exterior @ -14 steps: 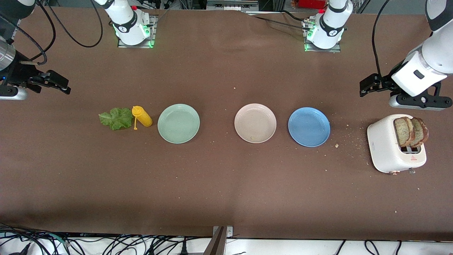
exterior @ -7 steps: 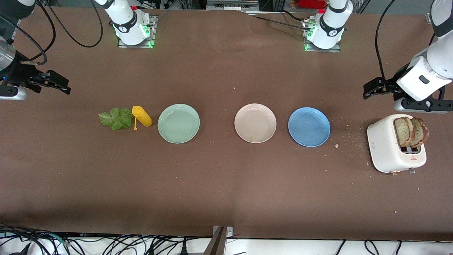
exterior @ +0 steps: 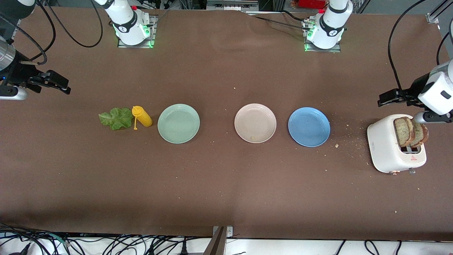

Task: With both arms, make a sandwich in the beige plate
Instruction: 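Lower the left gripper down onto the toast slices in the toaster, then grasp one toast slice with the left gripper and lift it out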

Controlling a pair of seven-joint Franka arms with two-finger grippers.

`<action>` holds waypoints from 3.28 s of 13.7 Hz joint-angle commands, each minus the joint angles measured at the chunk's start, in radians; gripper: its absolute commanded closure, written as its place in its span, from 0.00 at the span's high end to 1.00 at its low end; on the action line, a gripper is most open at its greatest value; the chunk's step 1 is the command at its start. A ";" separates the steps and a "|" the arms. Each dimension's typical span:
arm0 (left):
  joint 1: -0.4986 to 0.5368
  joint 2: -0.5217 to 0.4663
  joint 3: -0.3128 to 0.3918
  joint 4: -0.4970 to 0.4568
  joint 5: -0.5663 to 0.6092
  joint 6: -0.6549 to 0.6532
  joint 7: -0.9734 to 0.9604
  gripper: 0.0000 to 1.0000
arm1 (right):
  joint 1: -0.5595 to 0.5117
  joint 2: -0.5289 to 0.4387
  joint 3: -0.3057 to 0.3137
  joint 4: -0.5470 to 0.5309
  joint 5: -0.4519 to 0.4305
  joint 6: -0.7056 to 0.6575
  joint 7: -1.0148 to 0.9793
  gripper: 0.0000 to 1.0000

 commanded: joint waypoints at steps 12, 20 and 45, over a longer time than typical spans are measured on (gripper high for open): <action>0.096 0.011 -0.013 -0.281 0.265 0.500 0.106 0.90 | -0.005 0.007 0.001 0.020 0.012 -0.005 -0.015 1.00; 0.192 0.001 -0.013 -0.482 0.328 0.766 0.103 0.82 | -0.005 0.007 0.001 0.020 0.012 -0.005 -0.015 1.00; 0.194 0.000 -0.233 -0.076 0.334 0.235 0.094 0.00 | -0.003 0.007 0.001 0.020 0.007 -0.008 -0.013 1.00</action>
